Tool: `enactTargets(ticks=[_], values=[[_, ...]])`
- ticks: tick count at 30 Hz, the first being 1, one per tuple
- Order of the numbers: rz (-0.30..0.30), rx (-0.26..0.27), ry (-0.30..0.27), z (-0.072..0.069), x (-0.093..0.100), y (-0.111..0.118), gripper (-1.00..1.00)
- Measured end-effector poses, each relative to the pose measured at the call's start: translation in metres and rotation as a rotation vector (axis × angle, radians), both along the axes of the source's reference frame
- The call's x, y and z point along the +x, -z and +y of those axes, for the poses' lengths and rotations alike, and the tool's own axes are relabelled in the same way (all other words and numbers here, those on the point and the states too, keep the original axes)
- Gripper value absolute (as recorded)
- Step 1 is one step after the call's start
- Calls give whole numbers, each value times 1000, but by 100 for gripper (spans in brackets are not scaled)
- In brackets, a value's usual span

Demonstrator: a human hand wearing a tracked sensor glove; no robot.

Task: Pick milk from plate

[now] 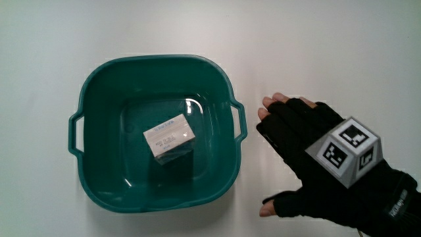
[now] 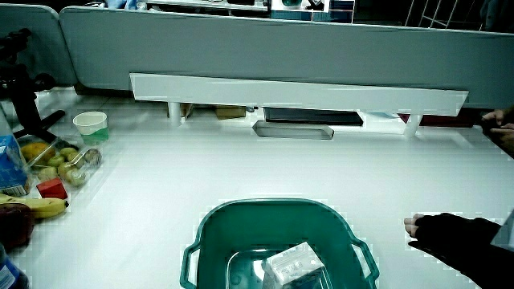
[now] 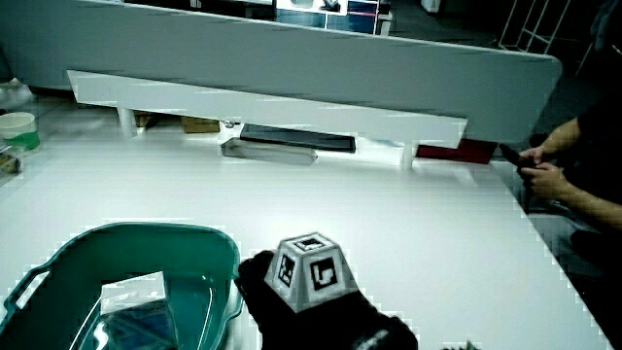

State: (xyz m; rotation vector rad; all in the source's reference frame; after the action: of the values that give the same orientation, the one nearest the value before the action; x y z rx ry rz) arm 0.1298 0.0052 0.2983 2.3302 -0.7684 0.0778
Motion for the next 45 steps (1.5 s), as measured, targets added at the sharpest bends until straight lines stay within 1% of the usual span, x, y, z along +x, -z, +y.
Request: enactTargets(ticks=[4, 7, 8, 10, 11, 12, 13, 15, 17, 18, 26, 27, 28, 30, 31, 32, 34, 36, 37, 42, 43, 44, 45], values=[[23, -2, -2, -7, -8, -1, 0], [-6, -48, -23, -13, -18, 4, 0], [-14, -46, -20, -15, -22, 4, 0], [-37, 3, 24, -17, -22, -14, 0], [-49, -7, 17, -18, -26, -11, 0], [-61, 2, 7, -20, -32, -3, 0], [-32, 48, -23, -22, -29, -16, 0], [-33, 15, -19, -25, -35, -16, 0], [-31, 21, -23, -28, -40, -18, 0], [-48, 16, -7, -29, -44, -16, 0], [-54, -37, 11, -39, -68, -27, 0], [-58, -38, 20, -40, -72, -27, 0], [-32, -32, 6, -41, -73, -32, 0], [-18, -93, 22, -43, -77, -42, 0], [-37, -69, 12, -44, -81, -37, 0], [-66, -86, 46, -44, -86, -30, 0], [-61, -95, 50, -46, -90, -35, 0], [-44, -120, 48, -48, -93, -43, 0], [-33, -97, 37, -48, -95, -43, 0], [-43, -149, 66, -50, -110, -49, 0], [-41, -120, 69, -50, -113, -45, 0], [-20, -117, 71, -51, -115, -48, 0], [-36, -133, 84, -51, -118, -46, 0]])
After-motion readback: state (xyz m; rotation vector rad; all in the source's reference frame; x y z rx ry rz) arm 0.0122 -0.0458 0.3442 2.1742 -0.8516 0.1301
